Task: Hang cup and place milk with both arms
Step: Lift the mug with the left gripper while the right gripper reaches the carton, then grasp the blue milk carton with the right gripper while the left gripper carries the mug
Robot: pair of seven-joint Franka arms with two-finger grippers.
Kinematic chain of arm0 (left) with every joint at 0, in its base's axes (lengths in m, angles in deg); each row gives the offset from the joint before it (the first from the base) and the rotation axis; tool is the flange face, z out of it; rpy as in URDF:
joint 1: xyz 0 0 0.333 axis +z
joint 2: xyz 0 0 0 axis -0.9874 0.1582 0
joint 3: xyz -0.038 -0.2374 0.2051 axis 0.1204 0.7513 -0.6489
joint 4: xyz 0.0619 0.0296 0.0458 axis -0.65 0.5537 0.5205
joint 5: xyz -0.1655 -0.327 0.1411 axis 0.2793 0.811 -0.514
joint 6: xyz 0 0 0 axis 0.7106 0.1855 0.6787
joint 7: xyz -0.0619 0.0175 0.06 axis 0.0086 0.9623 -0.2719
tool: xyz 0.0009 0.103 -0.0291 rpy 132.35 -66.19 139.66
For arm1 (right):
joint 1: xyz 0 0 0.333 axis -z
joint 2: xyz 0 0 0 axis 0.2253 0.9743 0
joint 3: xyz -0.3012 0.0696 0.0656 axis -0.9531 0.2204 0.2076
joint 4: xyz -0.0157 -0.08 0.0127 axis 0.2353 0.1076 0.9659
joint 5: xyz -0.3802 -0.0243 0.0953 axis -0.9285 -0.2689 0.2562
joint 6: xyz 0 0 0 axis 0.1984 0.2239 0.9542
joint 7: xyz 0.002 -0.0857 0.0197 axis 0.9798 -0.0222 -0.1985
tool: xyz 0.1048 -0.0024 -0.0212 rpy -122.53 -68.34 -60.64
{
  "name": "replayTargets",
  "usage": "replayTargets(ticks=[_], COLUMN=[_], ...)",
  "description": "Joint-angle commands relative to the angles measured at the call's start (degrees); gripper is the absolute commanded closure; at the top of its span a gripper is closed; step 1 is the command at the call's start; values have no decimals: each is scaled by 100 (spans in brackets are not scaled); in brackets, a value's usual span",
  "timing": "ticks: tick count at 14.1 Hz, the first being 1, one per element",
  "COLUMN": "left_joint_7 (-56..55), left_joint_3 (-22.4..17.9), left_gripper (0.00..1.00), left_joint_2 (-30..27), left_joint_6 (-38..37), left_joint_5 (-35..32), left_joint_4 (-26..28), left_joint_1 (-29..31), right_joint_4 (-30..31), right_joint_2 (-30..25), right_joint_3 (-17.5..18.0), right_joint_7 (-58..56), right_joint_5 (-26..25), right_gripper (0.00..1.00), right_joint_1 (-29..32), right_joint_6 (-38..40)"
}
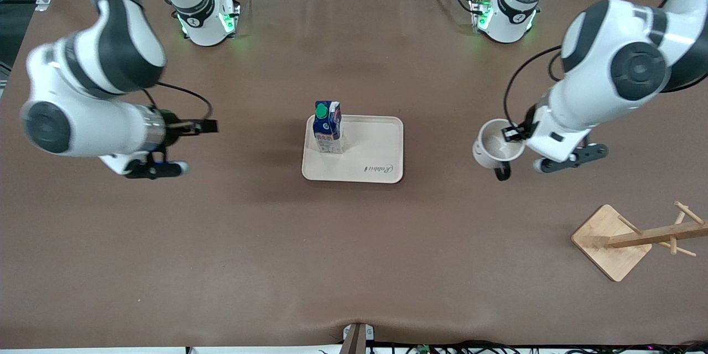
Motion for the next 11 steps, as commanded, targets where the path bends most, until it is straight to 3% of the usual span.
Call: replayTargets(ticks=[1,5,8,11], left_joint_7=[515,1097,1236,1930], left_joint_3=[36,27,-35,-26], left_gripper=[100,100,100,100], left_joint_2=[-224,-339,-330,-330], left_joint_6=[-147,-445,-569,-569], left_joint_5=[-112,-112,-129,-594], left_joint_4=[-129,-138,-226,-339], left_joint_1=[377,747,939,1195], right_joint_4=[-21,208,322,366], right_joint_2=[31,49,58,207], right_joint_3=[-23,-23,-32,-32], right_joint_7=[818,1002,1510,2013], right_joint_5=[77,656,665,665], right_gripper=[0,0,0,0], right_joint_1=[-442,-846,-1312,-1699], right_joint_6=[-51,-603,-965,-1280])
